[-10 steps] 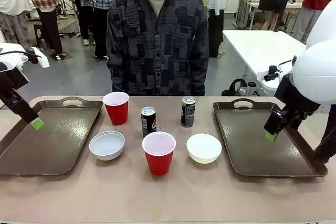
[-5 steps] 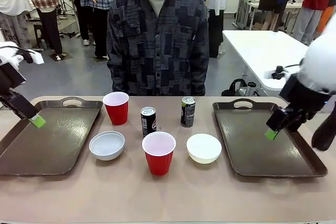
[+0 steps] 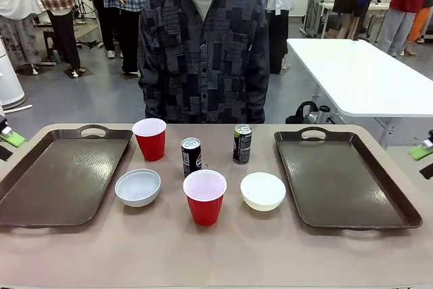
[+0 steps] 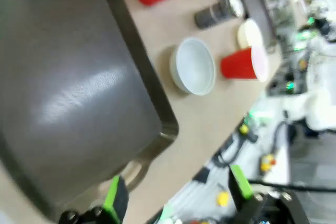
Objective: Prepare tableware on both trays.
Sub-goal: Pick up a Picnic Bowl from the table and place it on a Handle tray.
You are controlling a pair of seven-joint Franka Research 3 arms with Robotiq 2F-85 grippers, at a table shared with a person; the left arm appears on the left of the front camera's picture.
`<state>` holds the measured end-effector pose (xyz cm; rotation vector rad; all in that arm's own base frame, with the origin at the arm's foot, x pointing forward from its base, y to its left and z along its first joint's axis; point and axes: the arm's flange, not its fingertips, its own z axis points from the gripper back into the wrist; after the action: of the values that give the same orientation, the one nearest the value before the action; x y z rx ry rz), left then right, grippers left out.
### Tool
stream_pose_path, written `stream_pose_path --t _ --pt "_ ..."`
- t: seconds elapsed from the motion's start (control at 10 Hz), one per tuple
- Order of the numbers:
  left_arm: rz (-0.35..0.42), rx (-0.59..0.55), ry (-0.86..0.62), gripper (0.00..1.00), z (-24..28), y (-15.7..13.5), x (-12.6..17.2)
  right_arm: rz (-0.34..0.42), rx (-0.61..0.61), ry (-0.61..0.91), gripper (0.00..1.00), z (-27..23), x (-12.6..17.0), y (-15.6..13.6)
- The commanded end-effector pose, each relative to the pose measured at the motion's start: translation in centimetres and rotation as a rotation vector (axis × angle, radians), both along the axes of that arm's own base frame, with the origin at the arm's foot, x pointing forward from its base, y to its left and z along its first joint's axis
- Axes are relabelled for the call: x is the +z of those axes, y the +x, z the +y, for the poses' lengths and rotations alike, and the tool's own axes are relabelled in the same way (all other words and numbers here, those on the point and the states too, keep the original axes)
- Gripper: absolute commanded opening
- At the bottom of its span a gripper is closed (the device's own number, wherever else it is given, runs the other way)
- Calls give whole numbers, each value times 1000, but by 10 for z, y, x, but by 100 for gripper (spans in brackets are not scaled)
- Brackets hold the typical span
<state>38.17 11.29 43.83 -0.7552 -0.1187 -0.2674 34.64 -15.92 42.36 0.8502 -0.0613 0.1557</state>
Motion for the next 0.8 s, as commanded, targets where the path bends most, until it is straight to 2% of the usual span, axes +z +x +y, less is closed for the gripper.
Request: stream_pose_path --t 0.0,0.3,0.7 --pt "-27 145 -85 100 37 4 11 6 -23 109 100 -15 0 17" --pt "-111 360 -194 100 92 -4 17 -16 -72 180 100 -40 1 14" --pt "-105 389 -294 100 123 -11 16 -56 -72 284 100 -65 5 -1"
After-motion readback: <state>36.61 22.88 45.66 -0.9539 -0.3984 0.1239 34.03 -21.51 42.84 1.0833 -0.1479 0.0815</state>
